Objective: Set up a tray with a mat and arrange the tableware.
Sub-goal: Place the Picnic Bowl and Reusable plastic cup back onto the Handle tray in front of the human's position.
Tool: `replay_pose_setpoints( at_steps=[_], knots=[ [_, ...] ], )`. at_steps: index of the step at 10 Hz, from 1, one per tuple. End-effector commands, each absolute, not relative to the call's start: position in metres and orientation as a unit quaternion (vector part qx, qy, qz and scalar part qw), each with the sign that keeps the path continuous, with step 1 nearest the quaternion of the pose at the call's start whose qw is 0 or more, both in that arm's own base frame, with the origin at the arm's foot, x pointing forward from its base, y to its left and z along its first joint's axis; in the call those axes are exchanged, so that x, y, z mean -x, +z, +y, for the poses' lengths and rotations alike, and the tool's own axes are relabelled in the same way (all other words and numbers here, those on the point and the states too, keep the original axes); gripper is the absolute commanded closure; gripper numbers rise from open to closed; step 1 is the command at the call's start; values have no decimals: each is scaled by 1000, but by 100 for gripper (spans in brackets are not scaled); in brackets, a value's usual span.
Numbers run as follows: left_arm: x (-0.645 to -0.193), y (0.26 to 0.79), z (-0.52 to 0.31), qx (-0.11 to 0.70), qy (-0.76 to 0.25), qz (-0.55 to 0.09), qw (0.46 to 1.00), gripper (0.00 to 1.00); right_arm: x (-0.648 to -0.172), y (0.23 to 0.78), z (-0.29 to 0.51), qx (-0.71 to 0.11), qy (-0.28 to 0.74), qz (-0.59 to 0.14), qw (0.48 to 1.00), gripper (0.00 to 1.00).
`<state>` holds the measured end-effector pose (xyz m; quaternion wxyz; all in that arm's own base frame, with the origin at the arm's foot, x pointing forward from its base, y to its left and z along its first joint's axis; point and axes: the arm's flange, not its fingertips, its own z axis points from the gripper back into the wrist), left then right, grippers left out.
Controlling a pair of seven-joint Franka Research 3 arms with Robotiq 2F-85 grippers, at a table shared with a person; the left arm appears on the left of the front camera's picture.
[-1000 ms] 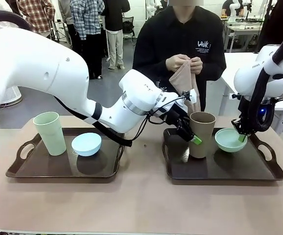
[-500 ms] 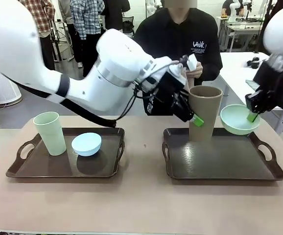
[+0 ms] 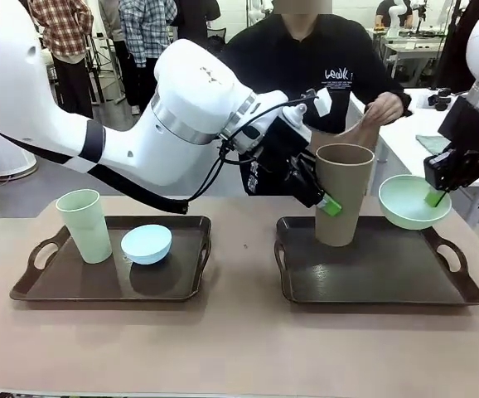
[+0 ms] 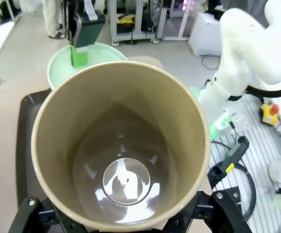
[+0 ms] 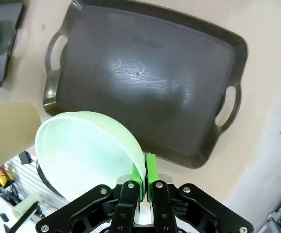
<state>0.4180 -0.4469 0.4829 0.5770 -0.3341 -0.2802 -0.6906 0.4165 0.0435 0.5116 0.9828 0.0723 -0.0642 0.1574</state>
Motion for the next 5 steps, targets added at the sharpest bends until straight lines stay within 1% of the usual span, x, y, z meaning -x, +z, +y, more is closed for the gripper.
replay_pose_setpoints(
  at_steps=[1,5],
  knots=[
    [-420,491,-450,336,-692,-292,568,100,-422,516,44,-71,157,-68,983,100],
    [-420,491,-450,336,-692,-292,568,100,-422,516,44,-71,157,-68,983,100]
  ],
)
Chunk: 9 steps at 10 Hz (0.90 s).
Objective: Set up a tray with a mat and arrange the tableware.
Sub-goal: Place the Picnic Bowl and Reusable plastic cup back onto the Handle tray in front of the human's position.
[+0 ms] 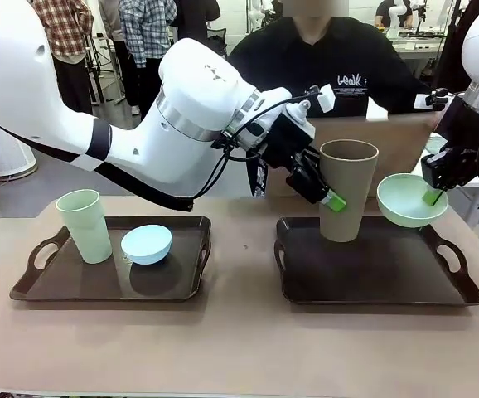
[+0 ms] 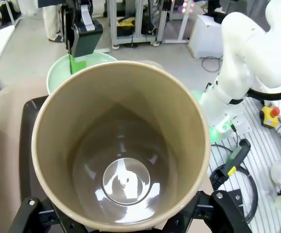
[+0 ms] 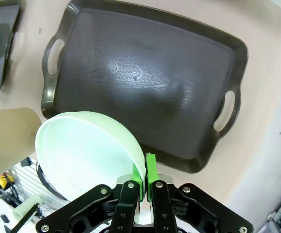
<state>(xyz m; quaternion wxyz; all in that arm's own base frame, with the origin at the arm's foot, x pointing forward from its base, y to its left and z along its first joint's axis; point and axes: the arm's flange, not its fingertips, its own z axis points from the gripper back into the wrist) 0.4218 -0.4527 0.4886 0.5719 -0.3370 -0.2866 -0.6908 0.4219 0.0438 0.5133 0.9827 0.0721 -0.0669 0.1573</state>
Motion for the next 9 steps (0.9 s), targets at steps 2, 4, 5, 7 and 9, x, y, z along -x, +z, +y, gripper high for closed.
replay_pose_setpoints(
  at_steps=[2,4,5,7,9],
  knots=[
    [-420,491,-450,336,-692,-292,568,100,-422,516,44,-71,157,-68,983,100],
    [-420,491,-450,336,-692,-292,568,100,-422,516,44,-71,157,-68,983,100],
    [-420,491,-450,336,-692,-292,568,100,-422,516,44,-71,157,-68,983,100],
    [-420,491,-450,336,-692,-292,568,100,-422,516,44,-71,157,-68,983,100],
    [-420,491,-450,336,-692,-292,568,100,-422,516,44,-71,157,-68,983,100]
  ],
)
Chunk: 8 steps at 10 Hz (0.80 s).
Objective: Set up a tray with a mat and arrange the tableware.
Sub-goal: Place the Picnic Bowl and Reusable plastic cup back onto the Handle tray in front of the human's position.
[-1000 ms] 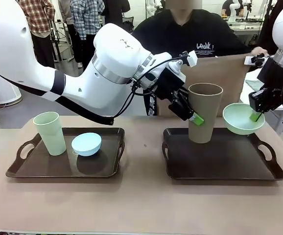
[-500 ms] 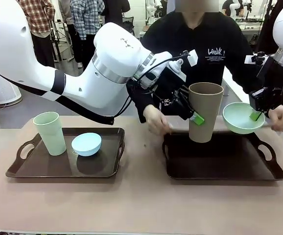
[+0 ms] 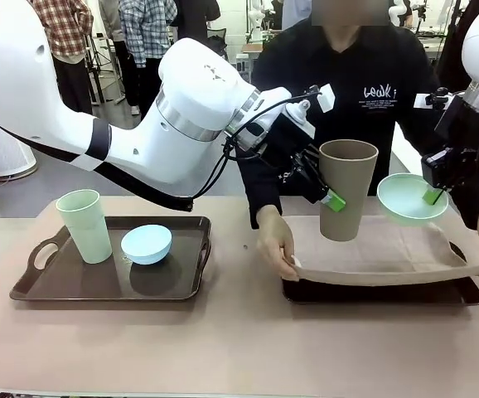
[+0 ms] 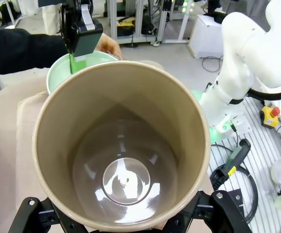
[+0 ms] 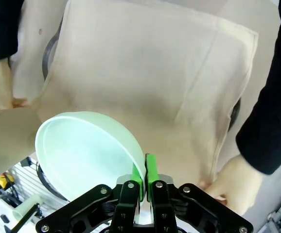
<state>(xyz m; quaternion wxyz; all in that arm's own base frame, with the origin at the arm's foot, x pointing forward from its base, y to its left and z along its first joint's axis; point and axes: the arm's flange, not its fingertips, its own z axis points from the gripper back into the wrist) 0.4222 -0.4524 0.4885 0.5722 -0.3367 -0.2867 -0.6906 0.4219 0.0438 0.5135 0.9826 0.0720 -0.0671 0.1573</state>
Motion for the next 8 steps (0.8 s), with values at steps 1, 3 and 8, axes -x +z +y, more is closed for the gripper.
replay_pose_setpoints(
  at_steps=[1,3,8],
  knots=[
    [-420,491,-450,336,-692,-292,568,100,-422,516,44,-71,157,-68,983,100],
    [-420,491,-450,336,-692,-292,568,100,-422,516,44,-71,157,-68,983,100],
    [-420,491,-450,336,-692,-292,568,100,-422,516,44,-71,157,-68,983,100]
  ],
)
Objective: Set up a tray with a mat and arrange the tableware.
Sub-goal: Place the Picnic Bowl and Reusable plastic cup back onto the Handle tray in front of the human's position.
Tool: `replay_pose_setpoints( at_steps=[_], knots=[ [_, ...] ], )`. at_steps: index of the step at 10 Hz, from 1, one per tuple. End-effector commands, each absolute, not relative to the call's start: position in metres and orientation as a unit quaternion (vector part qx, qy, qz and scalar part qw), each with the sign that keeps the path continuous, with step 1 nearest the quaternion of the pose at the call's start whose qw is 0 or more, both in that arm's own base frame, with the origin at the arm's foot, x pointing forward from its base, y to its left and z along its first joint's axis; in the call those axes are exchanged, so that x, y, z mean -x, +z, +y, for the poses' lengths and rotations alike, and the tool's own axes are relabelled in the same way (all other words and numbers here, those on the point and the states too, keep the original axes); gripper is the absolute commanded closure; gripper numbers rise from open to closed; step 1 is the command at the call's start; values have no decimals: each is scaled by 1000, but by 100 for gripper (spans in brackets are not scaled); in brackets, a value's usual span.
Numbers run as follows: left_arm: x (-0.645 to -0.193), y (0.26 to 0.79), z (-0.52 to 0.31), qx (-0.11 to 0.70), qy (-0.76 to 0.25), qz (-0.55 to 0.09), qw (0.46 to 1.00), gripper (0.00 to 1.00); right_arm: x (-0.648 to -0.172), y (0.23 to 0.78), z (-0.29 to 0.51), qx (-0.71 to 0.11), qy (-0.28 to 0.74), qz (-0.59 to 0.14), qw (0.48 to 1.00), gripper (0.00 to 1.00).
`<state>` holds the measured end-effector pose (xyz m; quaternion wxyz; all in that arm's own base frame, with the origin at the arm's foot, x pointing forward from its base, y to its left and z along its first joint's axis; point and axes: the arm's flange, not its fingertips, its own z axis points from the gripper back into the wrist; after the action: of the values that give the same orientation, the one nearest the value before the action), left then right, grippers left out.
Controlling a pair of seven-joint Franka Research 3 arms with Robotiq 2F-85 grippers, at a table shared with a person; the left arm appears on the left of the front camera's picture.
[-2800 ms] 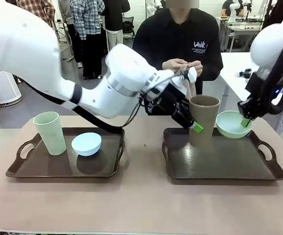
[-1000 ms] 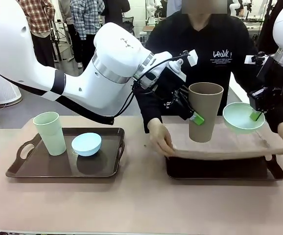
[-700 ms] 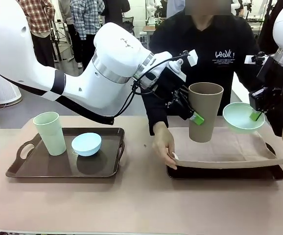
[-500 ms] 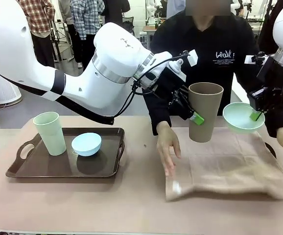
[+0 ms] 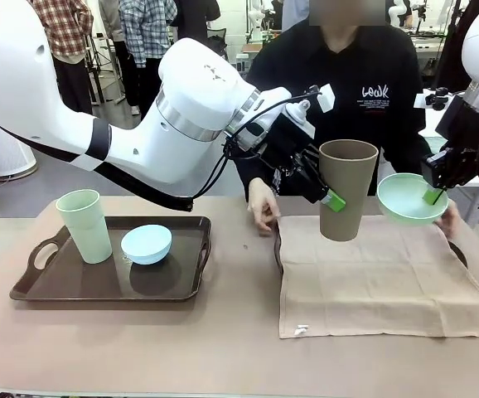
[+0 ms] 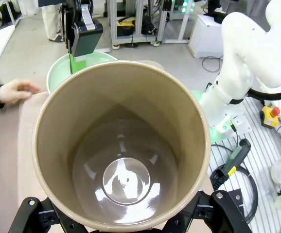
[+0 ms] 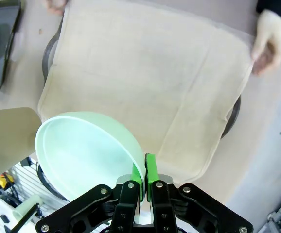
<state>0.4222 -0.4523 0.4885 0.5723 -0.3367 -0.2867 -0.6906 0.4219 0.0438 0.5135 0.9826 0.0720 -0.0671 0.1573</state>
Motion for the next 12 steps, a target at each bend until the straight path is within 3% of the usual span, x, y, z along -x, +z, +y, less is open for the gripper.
replay_pose_setpoints(
  at_steps=[1,9,10,11,12],
  knots=[
    [-420,491,-450,336,-692,-292,568,100,-422,516,44,-71,157,-68,983,100],
    [-420,491,-450,336,-692,-292,568,100,-422,516,44,-71,157,-68,983,100],
    [-420,491,-450,336,-692,-292,568,100,-422,514,44,-72,157,-67,983,96],
    [-422,488,-452,337,-691,-287,572,15,-430,501,38,-67,151,-45,985,96],
    [-432,461,-459,325,-683,-280,591,15,-439,478,32,-60,147,-21,987,96]
  ],
)
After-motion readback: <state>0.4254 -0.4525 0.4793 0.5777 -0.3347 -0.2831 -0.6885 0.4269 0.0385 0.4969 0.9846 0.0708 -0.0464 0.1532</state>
